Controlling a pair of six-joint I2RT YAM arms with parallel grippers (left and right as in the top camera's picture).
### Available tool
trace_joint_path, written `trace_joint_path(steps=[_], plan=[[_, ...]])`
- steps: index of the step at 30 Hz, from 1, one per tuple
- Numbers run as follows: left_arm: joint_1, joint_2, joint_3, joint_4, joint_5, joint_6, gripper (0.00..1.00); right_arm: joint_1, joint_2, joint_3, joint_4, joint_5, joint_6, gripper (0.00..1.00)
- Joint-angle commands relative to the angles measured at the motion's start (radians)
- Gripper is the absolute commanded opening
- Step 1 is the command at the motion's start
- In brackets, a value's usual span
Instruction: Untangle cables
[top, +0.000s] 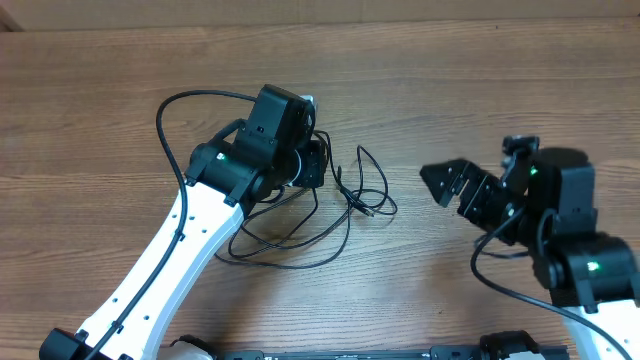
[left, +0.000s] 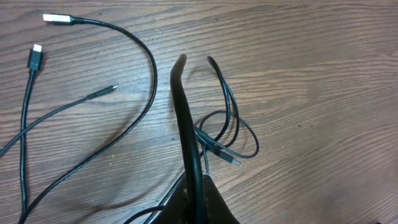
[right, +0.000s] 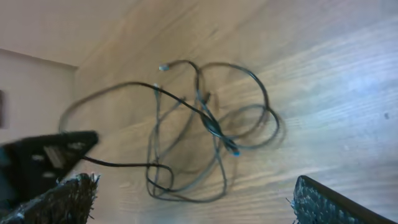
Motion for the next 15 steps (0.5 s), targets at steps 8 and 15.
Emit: trace_joint_path(steps=[8, 15], plan=[[-0.001, -0.004, 0.013, 0.002, -0.013, 0.015, 0.04, -0.002, -0.05, -0.359, 0.27, -0.308, 0.088, 1.0], [-0.001, -0.005, 0.019, 0.03, 0.014, 0.047, 0.04, -0.002, 0.008, -0.465, 0.424, -0.51, 0.148, 1.0]])
